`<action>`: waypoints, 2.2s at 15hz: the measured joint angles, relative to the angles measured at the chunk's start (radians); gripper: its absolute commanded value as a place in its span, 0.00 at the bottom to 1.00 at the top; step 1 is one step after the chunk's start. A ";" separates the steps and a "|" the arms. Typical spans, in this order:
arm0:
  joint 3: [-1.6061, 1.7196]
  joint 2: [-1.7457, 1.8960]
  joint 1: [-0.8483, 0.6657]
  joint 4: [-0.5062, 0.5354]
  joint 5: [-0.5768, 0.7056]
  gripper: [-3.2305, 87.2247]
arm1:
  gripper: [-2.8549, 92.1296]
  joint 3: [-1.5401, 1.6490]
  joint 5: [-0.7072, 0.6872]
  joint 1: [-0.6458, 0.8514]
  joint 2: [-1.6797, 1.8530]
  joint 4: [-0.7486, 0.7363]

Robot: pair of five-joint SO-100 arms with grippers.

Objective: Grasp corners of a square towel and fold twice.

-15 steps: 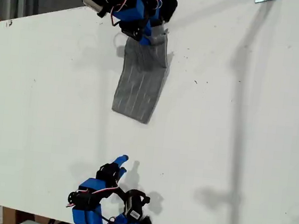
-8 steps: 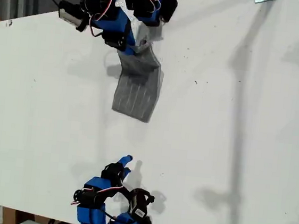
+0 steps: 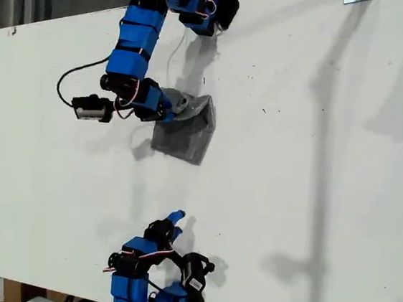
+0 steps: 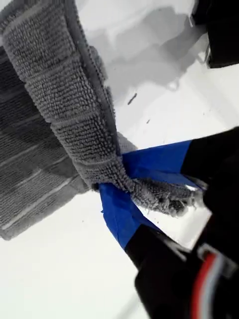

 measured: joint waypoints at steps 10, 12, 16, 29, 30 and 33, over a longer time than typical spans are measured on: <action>0.144 0.078 0.025 -0.077 -0.041 0.25 | 0.31 -0.184 -0.153 -0.032 -0.299 -0.156; 0.156 0.080 0.025 -0.095 -0.043 0.25 | 0.34 -0.186 -0.192 -0.043 -0.299 -0.221; 0.173 0.081 0.031 -0.114 -0.051 0.25 | 0.36 -0.215 -0.218 -0.029 -0.098 -0.221; 0.910 0.868 -0.037 -0.230 -0.256 0.24 | 0.50 1.476 0.518 -0.348 1.465 -0.503; 0.992 1.052 -0.037 -0.195 -0.268 0.24 | 0.55 1.525 0.555 -0.376 1.560 -0.503; 1.104 1.502 -0.023 -0.006 -0.313 0.23 | 0.53 1.629 0.601 -0.431 1.850 -0.463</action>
